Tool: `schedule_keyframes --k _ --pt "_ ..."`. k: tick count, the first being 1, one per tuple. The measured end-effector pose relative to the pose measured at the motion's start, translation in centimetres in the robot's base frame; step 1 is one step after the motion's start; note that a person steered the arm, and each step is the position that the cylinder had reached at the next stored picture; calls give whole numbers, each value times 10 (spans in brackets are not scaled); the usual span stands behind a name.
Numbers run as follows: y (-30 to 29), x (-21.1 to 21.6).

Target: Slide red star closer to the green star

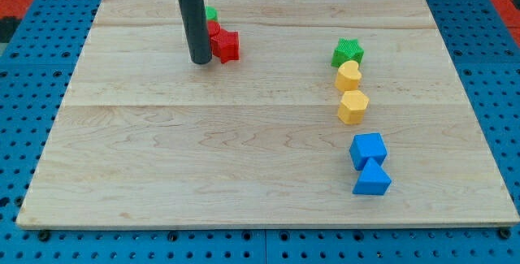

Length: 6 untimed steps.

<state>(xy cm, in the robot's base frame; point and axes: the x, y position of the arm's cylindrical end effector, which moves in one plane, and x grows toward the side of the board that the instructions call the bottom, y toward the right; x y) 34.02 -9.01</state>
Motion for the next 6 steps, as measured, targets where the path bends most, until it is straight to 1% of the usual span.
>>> schedule_keyframes --k 1,2,3,4,5,6 --pt "83 -11" --pt "140 -16" --pt "67 -23" --pt "49 -42" --pt "144 -57" --pt "202 -57"
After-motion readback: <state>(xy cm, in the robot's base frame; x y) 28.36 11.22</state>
